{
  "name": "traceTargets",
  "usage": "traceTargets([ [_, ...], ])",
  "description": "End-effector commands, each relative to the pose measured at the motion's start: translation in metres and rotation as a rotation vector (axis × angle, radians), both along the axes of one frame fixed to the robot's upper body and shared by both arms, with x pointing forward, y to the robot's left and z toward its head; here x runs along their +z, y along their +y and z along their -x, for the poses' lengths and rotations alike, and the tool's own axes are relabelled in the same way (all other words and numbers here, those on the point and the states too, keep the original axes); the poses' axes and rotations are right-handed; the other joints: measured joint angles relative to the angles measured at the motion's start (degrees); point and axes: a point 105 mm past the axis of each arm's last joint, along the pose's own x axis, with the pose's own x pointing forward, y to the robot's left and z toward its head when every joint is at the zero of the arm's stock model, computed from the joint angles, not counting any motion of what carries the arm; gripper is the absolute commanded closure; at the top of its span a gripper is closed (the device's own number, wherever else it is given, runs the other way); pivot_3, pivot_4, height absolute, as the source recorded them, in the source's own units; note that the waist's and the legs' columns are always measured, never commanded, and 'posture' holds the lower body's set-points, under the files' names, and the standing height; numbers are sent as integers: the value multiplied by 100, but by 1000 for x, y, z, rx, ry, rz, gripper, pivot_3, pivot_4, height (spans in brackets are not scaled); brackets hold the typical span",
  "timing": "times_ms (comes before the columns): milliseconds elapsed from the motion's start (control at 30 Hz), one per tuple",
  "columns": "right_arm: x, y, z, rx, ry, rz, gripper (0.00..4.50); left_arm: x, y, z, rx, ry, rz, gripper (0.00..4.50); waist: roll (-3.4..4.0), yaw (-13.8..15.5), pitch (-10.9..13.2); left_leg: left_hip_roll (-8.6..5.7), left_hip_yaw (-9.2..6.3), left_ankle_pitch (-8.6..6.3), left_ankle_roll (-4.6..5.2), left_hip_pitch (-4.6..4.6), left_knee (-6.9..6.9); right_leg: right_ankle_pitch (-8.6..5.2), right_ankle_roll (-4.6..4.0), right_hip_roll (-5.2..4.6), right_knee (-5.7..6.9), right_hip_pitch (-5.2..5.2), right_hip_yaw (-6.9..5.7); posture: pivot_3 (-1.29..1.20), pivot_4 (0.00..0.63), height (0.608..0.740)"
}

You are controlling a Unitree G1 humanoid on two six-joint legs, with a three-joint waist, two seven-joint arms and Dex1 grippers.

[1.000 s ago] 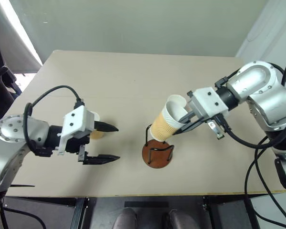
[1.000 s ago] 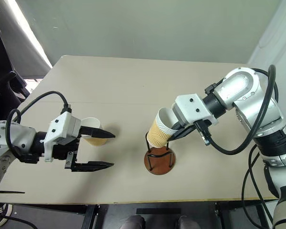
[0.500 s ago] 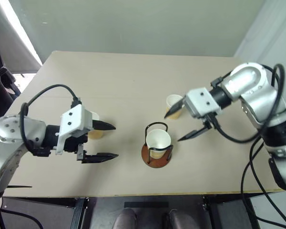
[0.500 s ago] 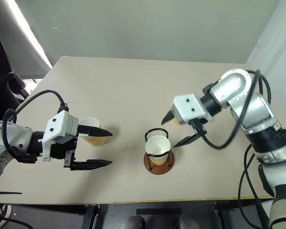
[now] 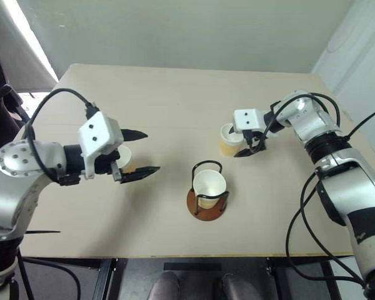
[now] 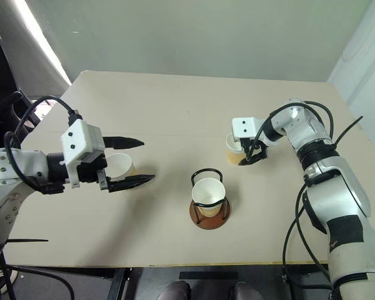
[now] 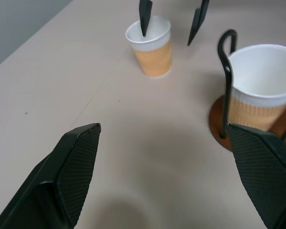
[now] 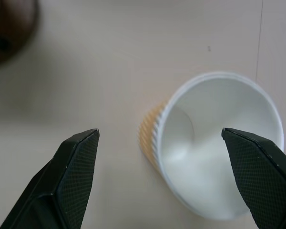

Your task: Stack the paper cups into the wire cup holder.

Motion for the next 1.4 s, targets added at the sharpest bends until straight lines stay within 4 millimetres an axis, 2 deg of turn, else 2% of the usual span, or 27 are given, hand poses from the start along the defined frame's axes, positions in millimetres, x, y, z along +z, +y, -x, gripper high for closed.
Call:
traceTargets([
  [33,8,2,-6,1,-59,28,345,7,-4,6,-21,-39,-11,0,0,2,0,0,0,-2,-2,0,0,0,0,0,-1,0,0,0,150,740],
  [133,4,4,-6,6,-52,37,345,8,-3,6,-20,-40,-10,0,0,-3,0,2,2,-3,-5,0,0,0,0,0,-2,-1,0,0,150,740],
  [233,2,6,-1,48,-16,45,944,9,-2,7,-20,-38,-10,0,0,-3,0,3,3,-1,-9,1,0,0,0,0,4,-2,0,0,150,740],
  [400,6,6,1,68,-25,42,2757,9,-2,10,-36,-33,-7,0,0,-4,0,5,3,1,-13,4,2,2,-3,1,9,-2,0,0,150,740],
  [567,13,-3,7,87,9,34,4475,10,-3,10,-49,-30,-8,0,0,-1,0,5,6,1,-13,3,2,2,-3,1,7,-2,0,0,150,740],
  [667,29,-6,14,117,25,-9,4475,13,-2,11,-62,-33,-7,0,0,1,0,4,10,1,-14,0,1,2,-3,0,5,-2,-1,0,150,740],
  [767,62,-4,24,169,7,-86,4475,16,-1,17,-91,-17,-10,0,0,-2,0,4,16,1,-15,-1,1,2,-3,1,4,-2,-1,0,150,740],
  [833,88,2,37,219,-15,-160,4475,18,-2,26,-137,21,-4,0,1,-8,1,4,23,3,-18,-1,0,2,-3,3,4,-4,-1,0,150,740],
  [900,109,10,61,297,-7,-232,4475,21,-4,36,-181,65,12,0,6,-15,3,3,37,7,-24,-9,-4,1,-4,6,2,-9,-2,0,150,740],
  [1000,124,24,105,431,76,-303,4475,17,-6,45,-221,124,20,0,5,-12,3,3,50,11,-32,-23,-5,0,-6,11,-7,-6,-7,0,150,740],
  [1067,126,32,130,503,148,-328,4475,11,-7,50,-245,164,7,0,4,-25,2,6,52,12,-33,-24,-3,-1,-7,16,-13,-1,-6,0,150,740],
  [1133,121,36,147,545,209,-326,4475,6,-8,52,-254,190,-13,0,-3,-61,5,8,53,12,-32,-18,2,-1,-6,24,-13,4,-4,0,150,740],
  [1333,96,45,158,557,276,-275,4475,-4,-6,51,-242,214,-56,0,-7,-91,8,22,49,10,-28,44,15,-4,-11,29,-7,42,-1,0,150,740],
  [1400,91,49,159,566,285,-267,4475,-5,-5,50,-235,215,-62,0,-7,-99,8,29,45,-6,2,62,14,-8,-19,30,2,50,-1,0,150,740],
])
